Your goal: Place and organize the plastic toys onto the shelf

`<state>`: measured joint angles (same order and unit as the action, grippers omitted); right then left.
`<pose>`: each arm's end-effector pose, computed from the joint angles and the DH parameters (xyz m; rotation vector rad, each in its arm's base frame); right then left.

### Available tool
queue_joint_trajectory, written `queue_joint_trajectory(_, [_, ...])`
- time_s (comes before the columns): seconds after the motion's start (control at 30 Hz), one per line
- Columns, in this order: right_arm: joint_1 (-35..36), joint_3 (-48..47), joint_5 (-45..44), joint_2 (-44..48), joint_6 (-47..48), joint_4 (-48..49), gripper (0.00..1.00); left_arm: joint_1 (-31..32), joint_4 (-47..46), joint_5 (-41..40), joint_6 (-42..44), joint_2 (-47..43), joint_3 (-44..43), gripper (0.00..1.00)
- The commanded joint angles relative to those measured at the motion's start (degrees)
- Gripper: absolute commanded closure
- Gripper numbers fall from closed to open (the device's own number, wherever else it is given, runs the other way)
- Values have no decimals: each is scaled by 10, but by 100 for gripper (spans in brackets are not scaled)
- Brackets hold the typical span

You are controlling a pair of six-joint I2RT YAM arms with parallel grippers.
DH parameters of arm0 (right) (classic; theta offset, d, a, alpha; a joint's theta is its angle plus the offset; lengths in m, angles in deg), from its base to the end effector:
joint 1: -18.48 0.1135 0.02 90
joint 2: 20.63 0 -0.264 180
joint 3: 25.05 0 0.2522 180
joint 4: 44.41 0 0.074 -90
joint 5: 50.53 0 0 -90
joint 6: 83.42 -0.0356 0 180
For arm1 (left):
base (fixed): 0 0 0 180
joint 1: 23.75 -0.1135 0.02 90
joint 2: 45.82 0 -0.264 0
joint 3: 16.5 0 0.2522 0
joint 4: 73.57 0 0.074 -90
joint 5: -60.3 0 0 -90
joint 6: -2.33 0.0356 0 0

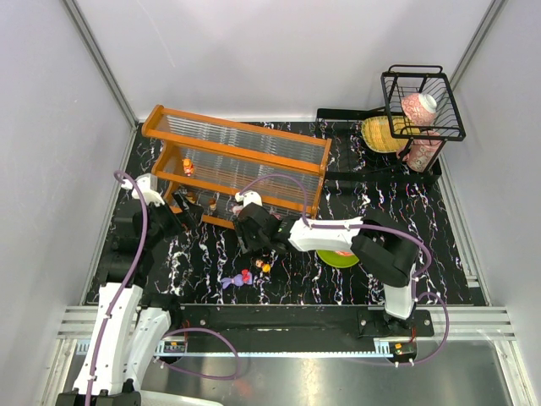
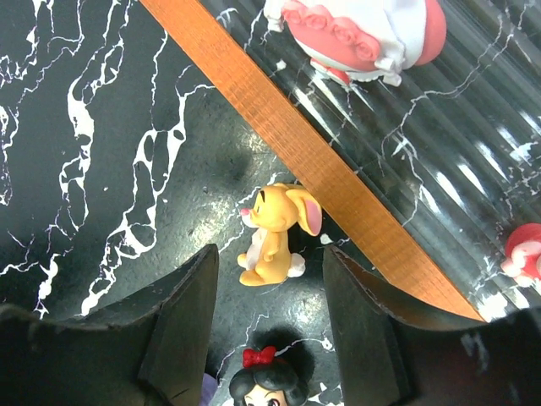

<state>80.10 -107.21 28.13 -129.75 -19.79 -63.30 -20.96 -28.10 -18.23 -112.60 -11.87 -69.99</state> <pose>0.1997 0.3549 0.1705 -0.6369 2.3251 0.5065 0.1361 -0.0137 0.2977 -0.2668 2.0335 -0.5064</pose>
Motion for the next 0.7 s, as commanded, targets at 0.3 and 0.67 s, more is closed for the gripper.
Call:
queue_joint_trajectory(0.3, [4,-2,-2,-14,4,17,42,1,-30,13,0,-1,2,1])
queue_joint_trajectory(0.67, [4,7,-41,5,47,23,37,1,-31,10,-2,-4,-1,1])
